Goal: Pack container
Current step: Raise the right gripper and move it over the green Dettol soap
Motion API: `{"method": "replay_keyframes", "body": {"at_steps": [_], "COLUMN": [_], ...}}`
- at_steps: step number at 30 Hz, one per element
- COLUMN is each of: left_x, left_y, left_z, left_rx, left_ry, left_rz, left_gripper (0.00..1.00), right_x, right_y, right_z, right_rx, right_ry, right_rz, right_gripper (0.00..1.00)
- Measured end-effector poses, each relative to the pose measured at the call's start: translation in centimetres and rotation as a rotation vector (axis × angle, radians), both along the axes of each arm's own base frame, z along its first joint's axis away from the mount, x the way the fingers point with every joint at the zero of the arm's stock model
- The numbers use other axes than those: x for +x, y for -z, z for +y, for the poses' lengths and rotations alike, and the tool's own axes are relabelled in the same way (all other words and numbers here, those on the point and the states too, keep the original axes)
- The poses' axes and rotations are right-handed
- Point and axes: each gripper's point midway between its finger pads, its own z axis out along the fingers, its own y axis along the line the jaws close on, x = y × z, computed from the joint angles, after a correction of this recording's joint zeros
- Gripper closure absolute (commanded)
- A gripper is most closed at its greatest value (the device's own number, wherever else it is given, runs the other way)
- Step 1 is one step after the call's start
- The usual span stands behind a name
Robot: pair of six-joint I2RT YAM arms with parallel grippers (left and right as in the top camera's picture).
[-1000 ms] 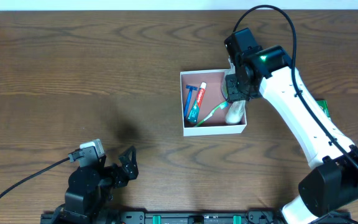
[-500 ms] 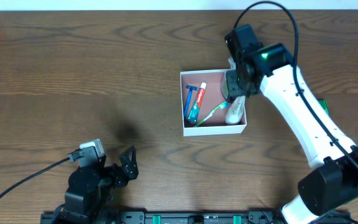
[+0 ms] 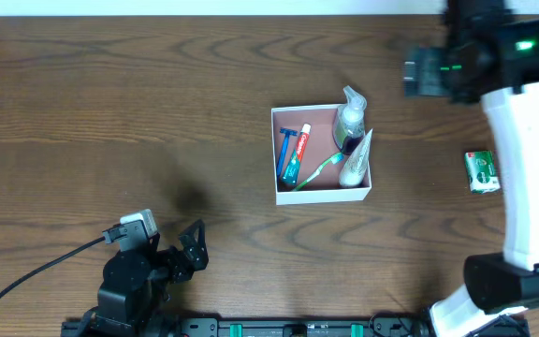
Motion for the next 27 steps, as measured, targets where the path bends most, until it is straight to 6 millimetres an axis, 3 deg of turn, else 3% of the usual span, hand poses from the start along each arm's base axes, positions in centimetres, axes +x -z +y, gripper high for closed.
{"method": "replay_keyframes", "body": {"at_steps": [5, 9, 15, 21, 25, 27], "left_x": [0.0, 0.0, 0.0, 0.0, 0.0, 0.0], "left_y": [0.0, 0.0, 0.0, 0.0, 0.0, 0.0], "left_z": [0.0, 0.0, 0.0, 0.0, 0.0, 0.0], "left_rx": [0.000, 0.000, 0.000, 0.000, 0.000, 0.000], "left_ry": [0.000, 0.000, 0.000, 0.000, -0.001, 0.000], "left_rz": [0.000, 0.000, 0.000, 0.000, 0.000, 0.000], "left_gripper": [0.02, 0.02, 0.02, 0.02, 0.02, 0.02], "right_x": [-2.3, -4.4, -5.7, -4.7, -4.3, -4.1], "right_y": [1.7, 3.6, 5.5, 5.6, 7.2, 8.5], "right_z": [-6.8, -9.1, -10.4, -10.8, -10.8, -10.9], "right_rx": [0.004, 0.022, 0.040, 0.035, 0.025, 0.017], "right_ry": [0.179, 0.200, 0.196, 0.169, 0.130, 0.100], "right_rz": [0.103, 0.216, 0.295, 0.262, 0.279, 0.293], "right_gripper": [0.01, 0.01, 0.01, 0.01, 0.01, 0.11]}}
